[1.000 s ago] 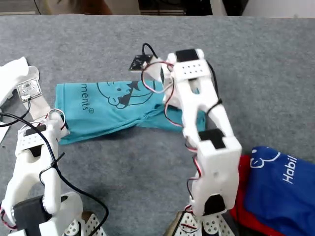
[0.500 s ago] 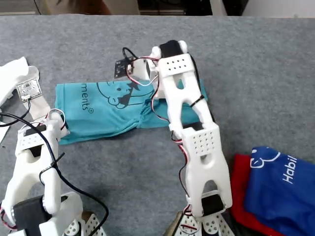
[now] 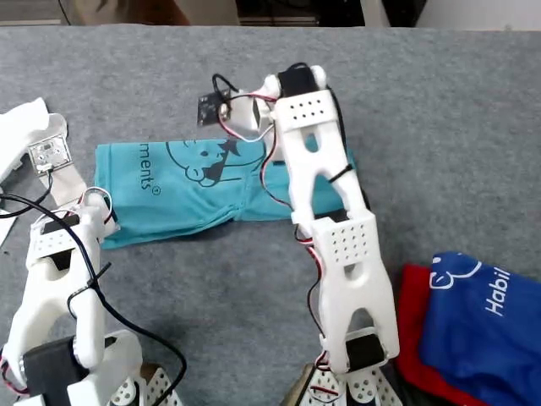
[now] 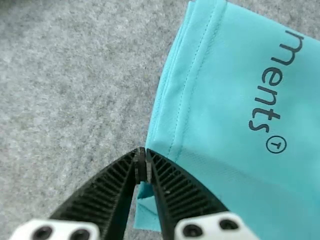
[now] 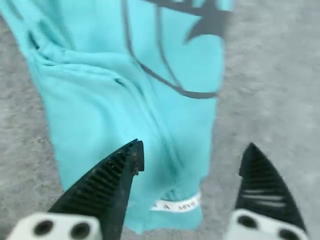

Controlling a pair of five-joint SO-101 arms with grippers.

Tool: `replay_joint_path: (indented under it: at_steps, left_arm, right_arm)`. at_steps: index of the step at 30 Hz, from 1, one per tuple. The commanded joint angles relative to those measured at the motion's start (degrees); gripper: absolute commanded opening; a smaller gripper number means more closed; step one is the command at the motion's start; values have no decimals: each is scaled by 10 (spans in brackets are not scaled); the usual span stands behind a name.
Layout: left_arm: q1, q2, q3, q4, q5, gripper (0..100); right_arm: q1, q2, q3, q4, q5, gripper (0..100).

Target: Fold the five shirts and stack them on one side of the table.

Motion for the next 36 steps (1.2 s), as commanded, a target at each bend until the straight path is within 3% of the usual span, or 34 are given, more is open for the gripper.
replay_joint_path:
  at_steps: [1, 6, 8, 13, 18, 22, 25, 29, 36]
  left_arm:
    - [3, -2, -19, -10, 1, 21]
    - [3, -2, -20, -10, 1, 21]
    - [6, -5, -21, -10, 2, 21]
    - [3, -7, -40, 22, 5, 23]
    - [4, -7, -114, 135, 29, 25]
    - [3, 0, -251, 286, 33, 82]
    - [5, 0, -343, 363, 33, 144]
    - [6, 27, -415, 387, 33, 164]
    - [7, 241, -563, 495, 33, 165]
  right_arm:
    - [7, -67, -27, 14, -25, 249]
    - [5, -141, 65, 11, -118, 0]
    - [7, -168, 79, -3, -173, 27]
    - [46, -182, 86, -44, -396, 5]
    - [131, -146, 87, -77, -520, 5]
    - [208, -88, 95, -136, -621, 5]
    - [237, -60, 102, -168, -629, 5]
    - [255, -23, 98, -222, -631, 5]
    - [287, 0, 93, -254, -632, 5]
